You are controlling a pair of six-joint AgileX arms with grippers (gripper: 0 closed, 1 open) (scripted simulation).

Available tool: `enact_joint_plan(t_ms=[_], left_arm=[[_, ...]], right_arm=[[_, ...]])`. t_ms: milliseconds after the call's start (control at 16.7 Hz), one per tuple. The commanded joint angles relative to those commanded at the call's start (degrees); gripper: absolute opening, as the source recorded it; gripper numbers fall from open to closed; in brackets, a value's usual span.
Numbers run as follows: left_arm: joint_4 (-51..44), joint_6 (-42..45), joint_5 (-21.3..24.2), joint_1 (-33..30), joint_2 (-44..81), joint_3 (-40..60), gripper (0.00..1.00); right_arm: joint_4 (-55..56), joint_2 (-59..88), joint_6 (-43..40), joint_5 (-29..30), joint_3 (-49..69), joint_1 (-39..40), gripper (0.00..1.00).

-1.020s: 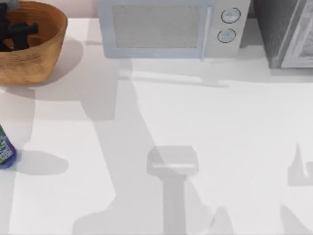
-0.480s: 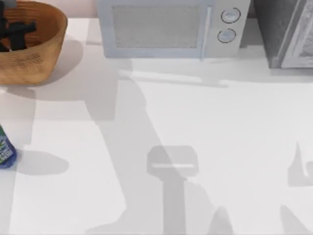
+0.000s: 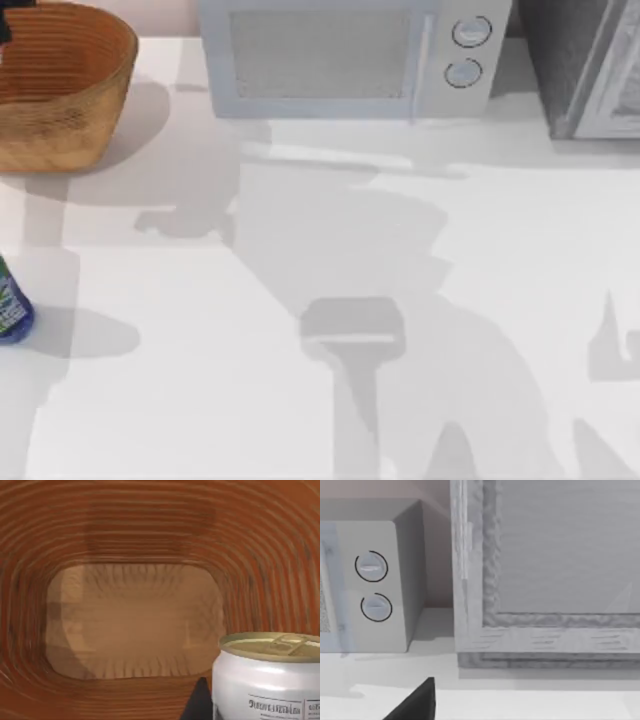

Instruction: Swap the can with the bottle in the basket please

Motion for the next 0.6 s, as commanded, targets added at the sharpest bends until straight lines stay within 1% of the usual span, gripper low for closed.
enact_joint_plan(t_ms=[600], left_arm=[[26.6,-1.8,-7.2,-3.7,-69.6,-60.4,0.00]], right_arm=[[0.0,0.0,0.0,0.0,0.0,0.0,1.00]])
